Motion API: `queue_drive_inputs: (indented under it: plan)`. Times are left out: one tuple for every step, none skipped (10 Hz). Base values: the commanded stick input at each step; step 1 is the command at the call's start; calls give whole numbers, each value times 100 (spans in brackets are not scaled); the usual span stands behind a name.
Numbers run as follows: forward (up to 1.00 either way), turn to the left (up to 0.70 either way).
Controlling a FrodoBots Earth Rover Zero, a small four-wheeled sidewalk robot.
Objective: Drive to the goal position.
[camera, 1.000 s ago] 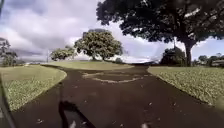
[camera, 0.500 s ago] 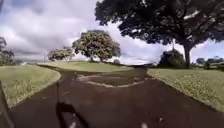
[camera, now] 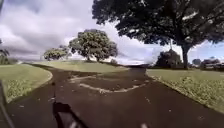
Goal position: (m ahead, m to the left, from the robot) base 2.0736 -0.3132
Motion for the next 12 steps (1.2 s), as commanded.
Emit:
queue_drive_inputs:
  plan:
    - [70,0]
    - [70,0]
    - [70,0]
    - [70,0]
    - [62,0]
    - [12,0]
    - [0,0]
    - [0,0]
    - [0,0]
    - [0,0]
    - [0,0]
    - [0,0]
